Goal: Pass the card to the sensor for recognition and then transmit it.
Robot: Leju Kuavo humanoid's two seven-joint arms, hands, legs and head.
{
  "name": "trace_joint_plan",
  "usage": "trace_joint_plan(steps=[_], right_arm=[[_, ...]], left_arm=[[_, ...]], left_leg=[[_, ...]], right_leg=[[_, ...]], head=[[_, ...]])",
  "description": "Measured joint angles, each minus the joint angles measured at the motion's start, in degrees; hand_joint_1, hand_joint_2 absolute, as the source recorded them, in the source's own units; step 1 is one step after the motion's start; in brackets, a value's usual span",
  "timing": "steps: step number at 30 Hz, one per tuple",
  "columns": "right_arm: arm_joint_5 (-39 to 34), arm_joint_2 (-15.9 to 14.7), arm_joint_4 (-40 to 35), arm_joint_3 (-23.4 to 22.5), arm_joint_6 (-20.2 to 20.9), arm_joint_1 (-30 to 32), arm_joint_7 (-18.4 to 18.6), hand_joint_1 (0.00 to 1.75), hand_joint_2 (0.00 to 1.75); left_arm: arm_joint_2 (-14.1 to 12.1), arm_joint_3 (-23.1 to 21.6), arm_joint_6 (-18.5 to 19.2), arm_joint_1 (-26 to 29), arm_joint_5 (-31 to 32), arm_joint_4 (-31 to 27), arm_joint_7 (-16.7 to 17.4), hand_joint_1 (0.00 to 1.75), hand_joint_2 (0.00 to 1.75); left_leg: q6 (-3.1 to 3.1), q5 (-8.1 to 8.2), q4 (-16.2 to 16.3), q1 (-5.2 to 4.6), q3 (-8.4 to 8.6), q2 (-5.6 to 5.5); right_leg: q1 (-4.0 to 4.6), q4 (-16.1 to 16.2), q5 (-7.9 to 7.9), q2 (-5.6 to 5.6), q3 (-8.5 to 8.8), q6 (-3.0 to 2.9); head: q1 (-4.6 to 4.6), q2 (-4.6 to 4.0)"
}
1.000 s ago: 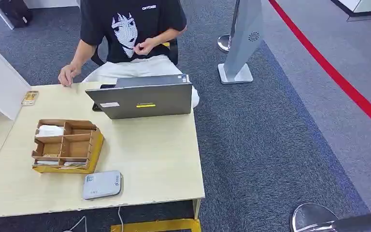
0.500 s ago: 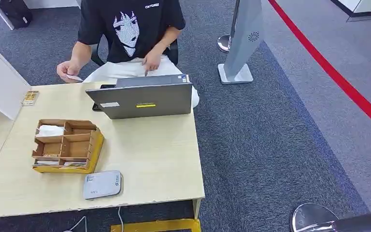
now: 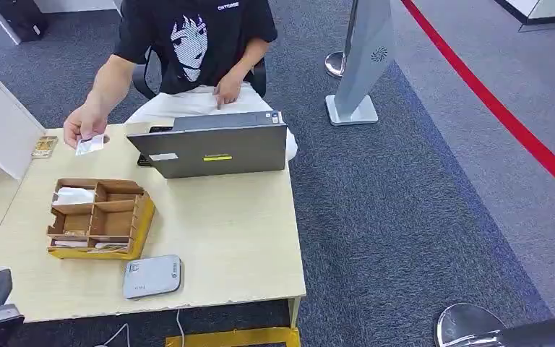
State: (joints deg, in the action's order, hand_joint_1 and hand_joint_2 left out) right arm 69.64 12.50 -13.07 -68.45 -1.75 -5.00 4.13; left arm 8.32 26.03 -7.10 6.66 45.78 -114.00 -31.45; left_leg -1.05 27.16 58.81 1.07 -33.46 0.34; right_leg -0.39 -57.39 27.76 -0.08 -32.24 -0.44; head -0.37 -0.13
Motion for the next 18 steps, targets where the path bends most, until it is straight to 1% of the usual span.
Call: trace_joint_plan(steps=[6, 10, 18], right_arm=[[1.4, -0.4, 0.1, 1.0, 1.2, 0.0, -0.4, 0.0, 1.75], [2.2, -0.6, 0.1, 1.7, 1.8, 0.0, -0.5, 0.0, 1.75], [3.2, -0.7, 0.1, 2.5, 1.9, -0.1, 0.0, 0.0, 1.75]], left_arm=[[-5.6, -2.8, 0.0, -4.5, 7.8, 4.5, 4.9, 0.0, 1.75], [-8.3, -4.3, -0.1, -7.9, 13.7, 8.3, 8.8, 0.0, 1.75], [-11.9, -7.5, -1.0, -14.0, 23.8, 17.3, 14.6, 0.0, 1.75]], left_leg=[[0.0, 0.0, 0.0, -0.01, 0.01, 0.01], [0.0, -0.01, 0.0, -0.01, 0.01, 0.0], [0.0, -0.02, 0.0, -0.01, 0.01, 0.01]], right_leg=[[-0.01, 0.0, -0.01, 0.01, -0.01, 0.0], [-0.01, 0.0, -0.01, 0.01, -0.01, 0.0], [0.0, 0.0, -0.02, 0.03, -0.02, 0.0]], head=[[0.0, 0.0], [-0.02, 0.0], [-0.02, 0.0]])
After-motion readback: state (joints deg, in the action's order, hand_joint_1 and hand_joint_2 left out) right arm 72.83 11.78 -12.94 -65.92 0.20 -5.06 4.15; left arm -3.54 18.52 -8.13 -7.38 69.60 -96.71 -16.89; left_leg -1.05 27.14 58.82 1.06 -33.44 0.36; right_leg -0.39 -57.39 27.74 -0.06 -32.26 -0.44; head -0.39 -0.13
